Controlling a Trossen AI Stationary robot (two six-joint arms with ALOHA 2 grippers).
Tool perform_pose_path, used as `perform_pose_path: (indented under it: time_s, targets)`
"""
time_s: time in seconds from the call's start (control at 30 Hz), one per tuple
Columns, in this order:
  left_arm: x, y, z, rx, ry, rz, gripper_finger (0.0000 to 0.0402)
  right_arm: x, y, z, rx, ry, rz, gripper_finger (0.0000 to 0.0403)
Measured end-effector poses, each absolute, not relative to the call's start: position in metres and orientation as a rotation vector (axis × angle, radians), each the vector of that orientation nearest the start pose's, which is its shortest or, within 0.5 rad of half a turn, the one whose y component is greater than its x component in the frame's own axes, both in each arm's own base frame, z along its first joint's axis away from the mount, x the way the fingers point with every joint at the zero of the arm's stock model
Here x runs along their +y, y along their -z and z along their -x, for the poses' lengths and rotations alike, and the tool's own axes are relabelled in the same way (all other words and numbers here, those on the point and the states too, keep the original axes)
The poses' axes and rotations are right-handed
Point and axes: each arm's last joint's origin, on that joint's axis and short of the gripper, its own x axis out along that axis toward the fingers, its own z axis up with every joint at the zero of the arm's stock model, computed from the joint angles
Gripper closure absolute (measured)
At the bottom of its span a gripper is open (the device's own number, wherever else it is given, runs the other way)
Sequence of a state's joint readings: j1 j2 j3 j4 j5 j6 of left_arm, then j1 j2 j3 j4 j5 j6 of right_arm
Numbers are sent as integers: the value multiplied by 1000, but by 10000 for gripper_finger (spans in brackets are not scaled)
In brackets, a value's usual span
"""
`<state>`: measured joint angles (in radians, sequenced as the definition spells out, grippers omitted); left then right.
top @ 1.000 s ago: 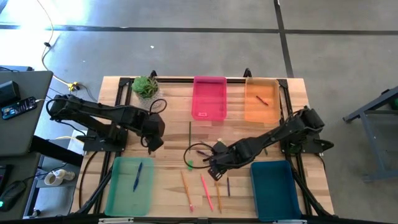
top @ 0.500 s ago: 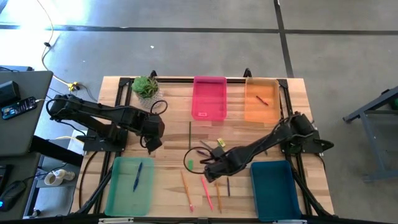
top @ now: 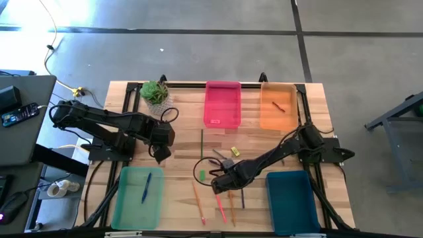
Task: Sort crayons/erasers/pens/pencils in bins
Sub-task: Put the right yellow pencil into the blue bin
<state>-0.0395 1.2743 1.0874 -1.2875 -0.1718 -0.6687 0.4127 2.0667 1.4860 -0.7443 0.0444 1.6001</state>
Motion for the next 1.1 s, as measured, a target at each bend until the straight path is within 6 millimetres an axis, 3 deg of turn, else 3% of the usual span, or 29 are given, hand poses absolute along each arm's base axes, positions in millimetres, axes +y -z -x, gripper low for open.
perform_pose_path:
  time_s: [0.43, 0.8, 1.1]
  targets:
    - [-3, -274, -204, 1370, -559, 360, 271, 158, -141, -377, 1199, 863, -1120, 299]
    - [-3, -274, -204, 1386, -509, 303, 271, 153, -140, -374, 1168, 996, -1189, 378]
    - [-3, -274, -204, 1405, -452, 251, 271, 154, -139, -373, 1158, 1009, -1183, 391]
